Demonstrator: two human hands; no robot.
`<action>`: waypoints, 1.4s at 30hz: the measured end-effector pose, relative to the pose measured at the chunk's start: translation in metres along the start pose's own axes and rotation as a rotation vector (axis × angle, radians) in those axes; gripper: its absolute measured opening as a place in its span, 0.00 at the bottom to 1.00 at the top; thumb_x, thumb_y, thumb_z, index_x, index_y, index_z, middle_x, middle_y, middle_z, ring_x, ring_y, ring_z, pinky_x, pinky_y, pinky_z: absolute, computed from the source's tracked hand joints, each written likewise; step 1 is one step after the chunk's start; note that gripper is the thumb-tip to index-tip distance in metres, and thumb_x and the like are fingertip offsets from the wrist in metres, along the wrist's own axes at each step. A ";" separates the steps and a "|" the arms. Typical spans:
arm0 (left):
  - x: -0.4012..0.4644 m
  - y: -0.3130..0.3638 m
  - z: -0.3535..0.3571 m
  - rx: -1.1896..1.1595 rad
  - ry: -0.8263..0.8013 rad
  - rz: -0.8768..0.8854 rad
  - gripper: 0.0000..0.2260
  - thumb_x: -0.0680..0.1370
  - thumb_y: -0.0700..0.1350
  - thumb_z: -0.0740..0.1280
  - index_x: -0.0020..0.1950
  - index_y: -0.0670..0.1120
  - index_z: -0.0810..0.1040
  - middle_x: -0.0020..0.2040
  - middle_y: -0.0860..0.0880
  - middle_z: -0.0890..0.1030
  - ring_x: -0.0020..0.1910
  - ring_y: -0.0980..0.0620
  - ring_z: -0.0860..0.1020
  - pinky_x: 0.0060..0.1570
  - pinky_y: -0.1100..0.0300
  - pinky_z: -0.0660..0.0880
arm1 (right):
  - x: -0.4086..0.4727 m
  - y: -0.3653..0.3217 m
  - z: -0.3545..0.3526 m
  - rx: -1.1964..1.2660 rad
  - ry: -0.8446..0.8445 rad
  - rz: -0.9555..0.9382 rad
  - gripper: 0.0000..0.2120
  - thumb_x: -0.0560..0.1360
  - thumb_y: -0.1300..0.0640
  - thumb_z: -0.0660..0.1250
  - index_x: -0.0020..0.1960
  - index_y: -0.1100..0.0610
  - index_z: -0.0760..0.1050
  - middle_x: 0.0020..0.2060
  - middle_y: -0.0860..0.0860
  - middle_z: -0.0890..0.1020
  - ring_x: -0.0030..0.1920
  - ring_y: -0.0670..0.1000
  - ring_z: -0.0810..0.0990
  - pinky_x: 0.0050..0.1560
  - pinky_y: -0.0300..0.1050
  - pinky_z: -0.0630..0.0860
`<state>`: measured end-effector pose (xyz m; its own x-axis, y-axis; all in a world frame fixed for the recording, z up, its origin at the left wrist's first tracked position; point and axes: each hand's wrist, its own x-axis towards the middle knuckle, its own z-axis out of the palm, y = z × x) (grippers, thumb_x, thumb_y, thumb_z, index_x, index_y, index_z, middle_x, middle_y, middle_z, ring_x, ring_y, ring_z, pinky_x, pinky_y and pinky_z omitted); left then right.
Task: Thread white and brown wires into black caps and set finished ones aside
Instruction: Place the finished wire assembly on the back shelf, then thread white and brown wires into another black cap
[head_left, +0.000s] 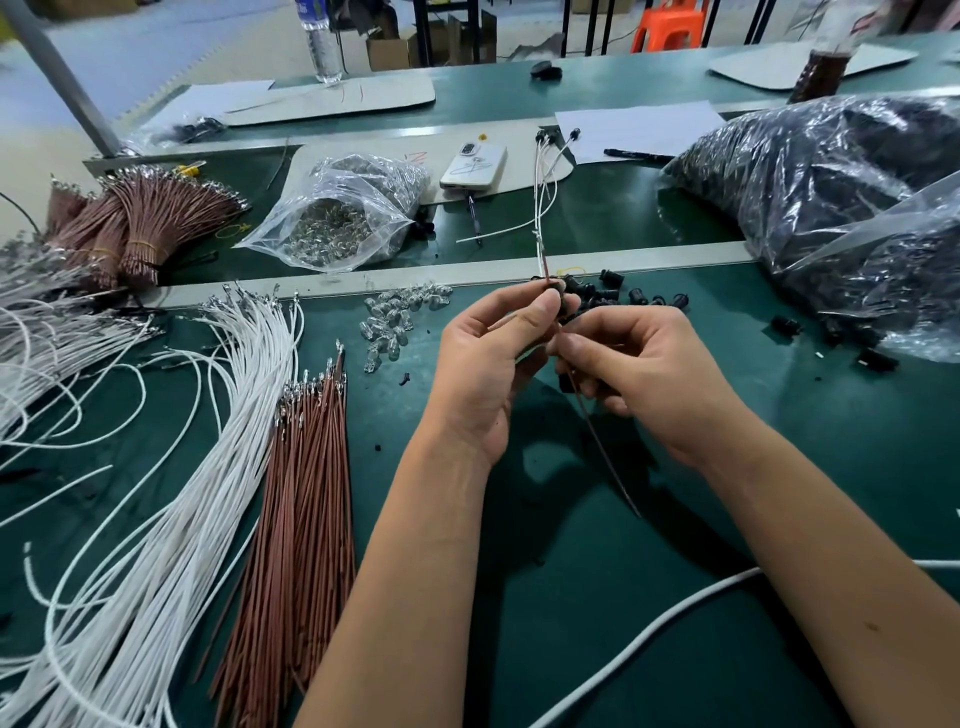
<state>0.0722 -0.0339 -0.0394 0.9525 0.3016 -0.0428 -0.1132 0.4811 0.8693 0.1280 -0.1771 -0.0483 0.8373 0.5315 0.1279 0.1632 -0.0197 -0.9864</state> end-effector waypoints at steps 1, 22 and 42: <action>0.000 0.001 0.000 0.001 0.004 -0.006 0.04 0.78 0.37 0.69 0.51 0.42 0.82 0.46 0.46 0.86 0.43 0.50 0.80 0.48 0.58 0.76 | 0.000 0.000 -0.001 -0.003 -0.019 0.012 0.05 0.80 0.62 0.71 0.45 0.60 0.83 0.33 0.51 0.82 0.29 0.46 0.74 0.25 0.33 0.66; -0.018 0.098 -0.104 0.578 0.867 0.173 0.02 0.72 0.41 0.70 0.41 0.47 0.80 0.40 0.46 0.83 0.39 0.47 0.79 0.40 0.57 0.76 | 0.082 -0.033 0.171 -0.402 -0.195 0.160 0.11 0.77 0.60 0.69 0.42 0.66 0.83 0.36 0.63 0.85 0.31 0.54 0.82 0.29 0.45 0.79; -0.050 0.141 -0.117 0.714 0.458 -0.095 0.07 0.79 0.35 0.69 0.43 0.44 0.77 0.40 0.40 0.84 0.24 0.58 0.75 0.23 0.68 0.69 | 0.116 -0.080 0.201 0.145 -0.174 0.329 0.12 0.82 0.62 0.68 0.39 0.61 0.74 0.29 0.51 0.75 0.22 0.44 0.68 0.20 0.36 0.62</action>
<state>-0.0246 0.1154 0.0279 0.7233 0.6632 -0.1921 0.3128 -0.0667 0.9475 0.1075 0.0567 0.0252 0.7294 0.6528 -0.2046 -0.1845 -0.1002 -0.9777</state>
